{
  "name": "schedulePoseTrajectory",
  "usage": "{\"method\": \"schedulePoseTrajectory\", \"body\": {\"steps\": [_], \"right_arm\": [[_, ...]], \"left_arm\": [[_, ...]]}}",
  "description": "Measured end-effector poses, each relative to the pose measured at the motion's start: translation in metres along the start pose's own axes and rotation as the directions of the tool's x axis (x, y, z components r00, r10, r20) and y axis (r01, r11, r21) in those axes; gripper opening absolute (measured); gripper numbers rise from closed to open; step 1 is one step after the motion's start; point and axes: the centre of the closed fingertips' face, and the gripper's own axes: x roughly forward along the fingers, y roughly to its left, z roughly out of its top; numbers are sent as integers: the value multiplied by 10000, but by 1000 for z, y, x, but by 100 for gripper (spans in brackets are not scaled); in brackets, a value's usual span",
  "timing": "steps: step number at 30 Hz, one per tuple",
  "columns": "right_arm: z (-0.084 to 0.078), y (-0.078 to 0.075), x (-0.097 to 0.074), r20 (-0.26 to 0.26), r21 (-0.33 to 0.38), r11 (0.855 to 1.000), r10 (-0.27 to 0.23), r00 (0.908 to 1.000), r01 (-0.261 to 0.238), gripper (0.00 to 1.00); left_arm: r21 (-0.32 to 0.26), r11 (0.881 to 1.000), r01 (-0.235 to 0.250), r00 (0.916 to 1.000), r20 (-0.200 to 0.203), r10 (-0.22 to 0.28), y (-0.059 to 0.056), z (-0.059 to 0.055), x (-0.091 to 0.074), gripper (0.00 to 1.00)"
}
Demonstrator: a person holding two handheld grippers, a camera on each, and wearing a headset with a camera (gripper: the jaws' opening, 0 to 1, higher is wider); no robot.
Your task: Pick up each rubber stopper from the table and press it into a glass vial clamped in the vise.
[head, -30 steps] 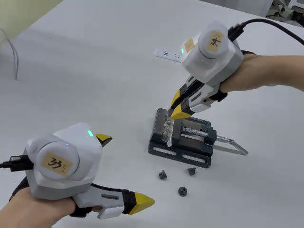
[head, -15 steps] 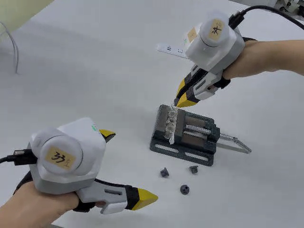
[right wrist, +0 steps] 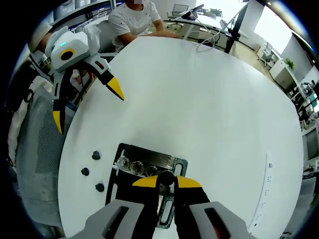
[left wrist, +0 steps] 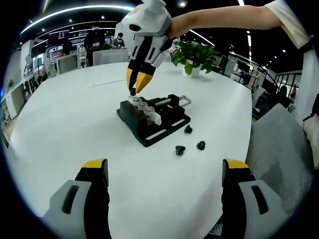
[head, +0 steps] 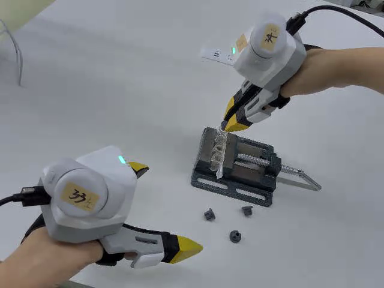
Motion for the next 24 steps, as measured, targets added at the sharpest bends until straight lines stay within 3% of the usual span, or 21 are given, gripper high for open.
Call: {"method": "schedulePoseTrajectory", "body": {"steps": [12, 21, 24], "right_arm": [[1, 3, 2, -58, 14, 10000, 60, 10000, -60, 6], [0, 0, 2, 74, -1102, 9935, 288, 9996, -278, 5], [0, 0, 2, 225, -1180, 9924, 387, 9990, -358, 5]], "left_arm": [[-111, 9999, 30, 10000, -78, -31, -3, -4, 0, 94], [-125, 9999, 37, 10000, -73, -38, -4, -5, 0, 94], [-153, 9999, 25, 10000, -79, -26, -4, -5, -1, 94]]}}
